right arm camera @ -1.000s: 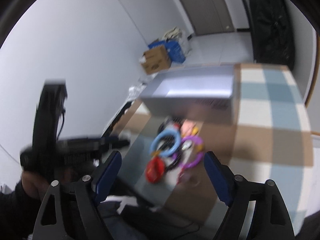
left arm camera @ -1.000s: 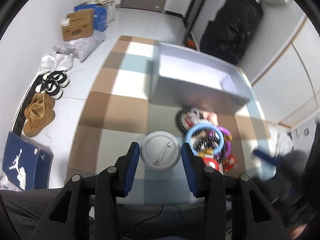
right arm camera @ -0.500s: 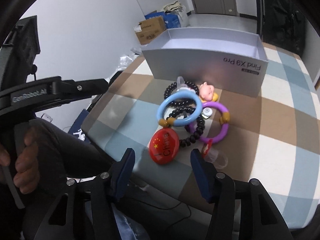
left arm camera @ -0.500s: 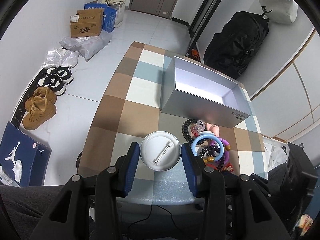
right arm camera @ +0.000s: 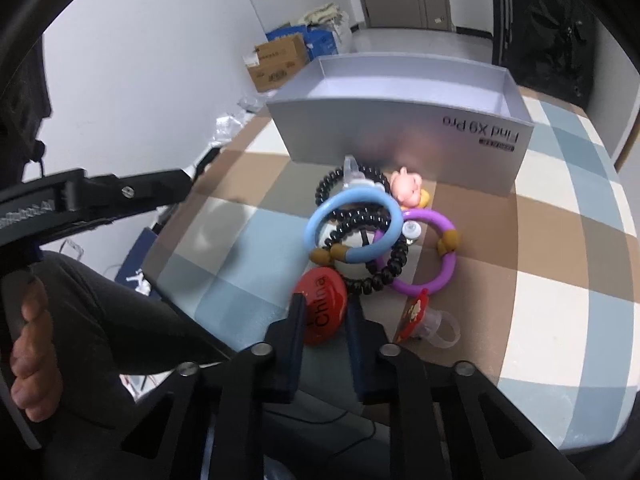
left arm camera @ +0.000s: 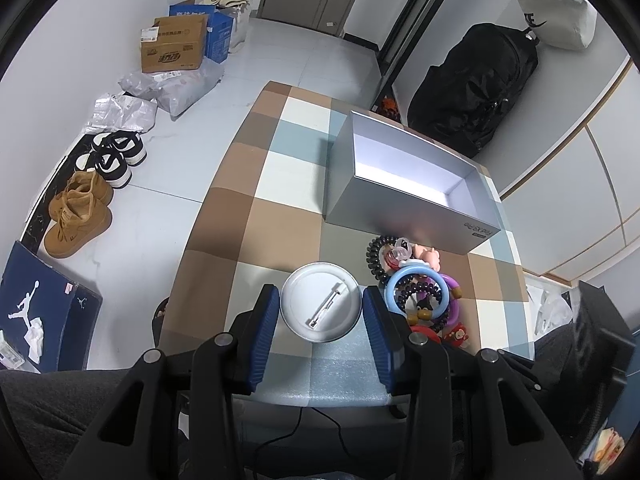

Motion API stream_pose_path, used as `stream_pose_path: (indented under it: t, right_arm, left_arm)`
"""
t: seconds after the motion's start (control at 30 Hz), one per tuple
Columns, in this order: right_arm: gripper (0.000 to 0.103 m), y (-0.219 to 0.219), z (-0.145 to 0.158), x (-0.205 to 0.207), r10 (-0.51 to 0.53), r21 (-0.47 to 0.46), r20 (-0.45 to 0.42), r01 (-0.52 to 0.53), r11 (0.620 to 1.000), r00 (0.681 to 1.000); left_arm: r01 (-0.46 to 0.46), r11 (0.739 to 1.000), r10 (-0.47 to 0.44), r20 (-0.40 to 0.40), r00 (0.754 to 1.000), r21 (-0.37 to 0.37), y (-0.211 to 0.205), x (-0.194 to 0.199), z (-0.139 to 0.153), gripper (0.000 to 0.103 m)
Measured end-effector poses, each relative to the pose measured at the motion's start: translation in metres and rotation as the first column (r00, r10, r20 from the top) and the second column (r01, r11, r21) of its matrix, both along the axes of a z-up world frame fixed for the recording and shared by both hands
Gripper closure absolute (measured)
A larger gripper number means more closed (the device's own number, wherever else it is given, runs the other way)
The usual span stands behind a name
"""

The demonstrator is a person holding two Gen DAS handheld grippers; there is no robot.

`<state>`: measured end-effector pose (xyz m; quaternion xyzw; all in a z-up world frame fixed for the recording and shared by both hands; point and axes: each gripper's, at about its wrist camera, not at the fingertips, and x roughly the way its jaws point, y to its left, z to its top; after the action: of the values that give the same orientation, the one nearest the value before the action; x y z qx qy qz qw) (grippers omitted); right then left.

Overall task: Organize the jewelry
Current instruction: 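Grasp the red 'China' badge with the right gripper while the left gripper holds the white badge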

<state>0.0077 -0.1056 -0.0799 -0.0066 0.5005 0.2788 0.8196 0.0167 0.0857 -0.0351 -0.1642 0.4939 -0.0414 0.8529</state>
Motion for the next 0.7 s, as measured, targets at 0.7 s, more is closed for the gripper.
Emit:
stream_pose_path:
  t: [0.7]
  right_arm:
    - [0.099, -0.030, 0.038, 0.000, -0.015, 0.234, 0.012, 0.012, 0.972, 1.000]
  left_arm:
    - [0.025, 0.999, -0.026, 0.050, 0.998, 0.030, -0.021, 0.009, 0.008, 0.066]
